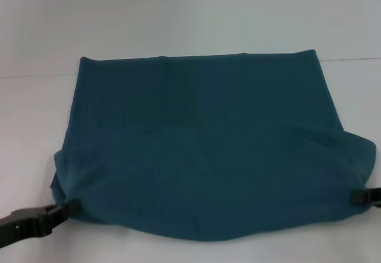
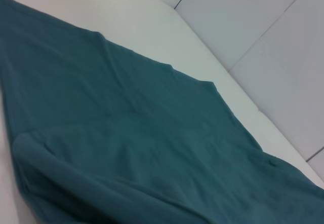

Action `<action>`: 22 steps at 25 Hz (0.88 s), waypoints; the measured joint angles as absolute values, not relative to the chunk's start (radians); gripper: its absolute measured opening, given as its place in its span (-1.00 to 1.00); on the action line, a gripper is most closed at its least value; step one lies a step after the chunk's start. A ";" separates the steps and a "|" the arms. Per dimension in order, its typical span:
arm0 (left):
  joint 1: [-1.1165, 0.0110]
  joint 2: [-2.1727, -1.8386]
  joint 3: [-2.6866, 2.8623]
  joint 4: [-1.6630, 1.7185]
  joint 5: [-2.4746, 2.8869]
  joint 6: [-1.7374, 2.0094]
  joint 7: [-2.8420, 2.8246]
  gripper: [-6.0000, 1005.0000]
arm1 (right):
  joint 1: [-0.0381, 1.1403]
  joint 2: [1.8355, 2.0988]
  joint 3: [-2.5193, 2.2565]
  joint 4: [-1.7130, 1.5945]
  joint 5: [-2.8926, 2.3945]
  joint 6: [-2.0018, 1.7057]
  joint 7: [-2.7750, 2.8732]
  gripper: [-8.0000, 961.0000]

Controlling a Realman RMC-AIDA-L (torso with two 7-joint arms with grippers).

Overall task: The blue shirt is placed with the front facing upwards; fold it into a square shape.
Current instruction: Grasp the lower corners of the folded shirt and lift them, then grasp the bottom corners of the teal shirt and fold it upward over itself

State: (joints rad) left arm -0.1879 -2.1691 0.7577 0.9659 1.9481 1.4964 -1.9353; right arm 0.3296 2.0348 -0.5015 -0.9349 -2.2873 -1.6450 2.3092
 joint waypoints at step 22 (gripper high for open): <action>-0.083 -2.176 0.711 0.986 1.940 1.626 -1.895 -0.95 | 0.273 2.011 -0.463 -0.910 -2.306 -1.668 2.271 -0.84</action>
